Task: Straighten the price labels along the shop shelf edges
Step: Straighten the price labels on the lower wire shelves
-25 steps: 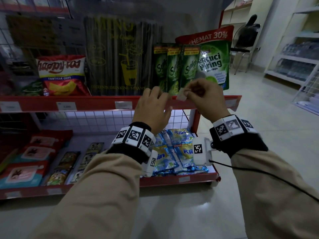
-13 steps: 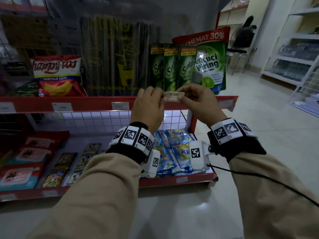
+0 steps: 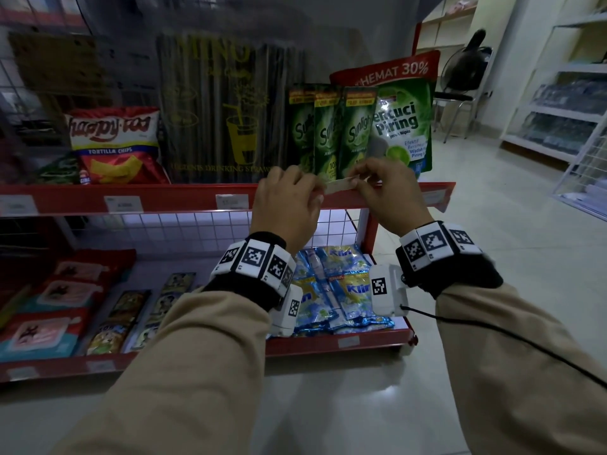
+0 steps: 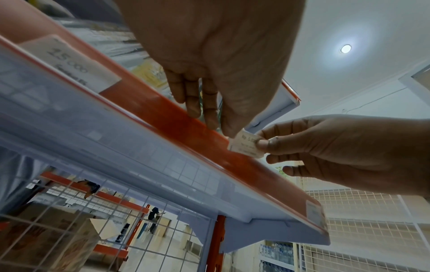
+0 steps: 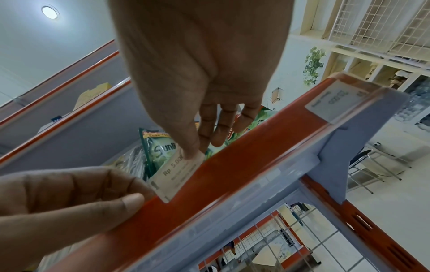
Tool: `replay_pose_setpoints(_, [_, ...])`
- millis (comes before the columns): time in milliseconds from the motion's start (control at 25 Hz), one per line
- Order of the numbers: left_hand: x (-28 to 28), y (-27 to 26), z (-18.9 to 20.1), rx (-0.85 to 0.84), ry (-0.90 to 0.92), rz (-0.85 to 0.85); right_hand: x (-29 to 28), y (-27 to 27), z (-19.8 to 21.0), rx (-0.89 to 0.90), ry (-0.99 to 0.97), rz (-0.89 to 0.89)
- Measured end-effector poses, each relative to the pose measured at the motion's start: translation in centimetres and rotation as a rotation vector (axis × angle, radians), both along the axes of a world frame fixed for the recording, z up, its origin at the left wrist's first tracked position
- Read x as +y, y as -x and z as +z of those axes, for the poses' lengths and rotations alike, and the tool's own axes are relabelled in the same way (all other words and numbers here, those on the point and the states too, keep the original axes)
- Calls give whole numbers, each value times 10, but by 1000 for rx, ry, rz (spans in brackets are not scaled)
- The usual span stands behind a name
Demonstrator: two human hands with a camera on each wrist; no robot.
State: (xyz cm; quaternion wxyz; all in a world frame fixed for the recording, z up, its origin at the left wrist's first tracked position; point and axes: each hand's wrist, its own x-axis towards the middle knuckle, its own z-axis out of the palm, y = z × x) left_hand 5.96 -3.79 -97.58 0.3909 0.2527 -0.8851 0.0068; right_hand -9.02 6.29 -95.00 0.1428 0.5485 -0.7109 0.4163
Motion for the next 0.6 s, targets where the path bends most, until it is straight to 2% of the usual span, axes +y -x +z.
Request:
replay_pose_setpoints(80, [0, 1, -1, 15, -3, 16, 2, 1, -1, -8, -29, 8])
replay_pose_setpoints(400, [-2, 8, -2, -100, 51, 79, 8, 0, 3, 62, -101, 35])
replay_pose_setpoints(600, [-4, 11, 1, -169, 98, 103, 7, 4, 4, 205, -297, -68])
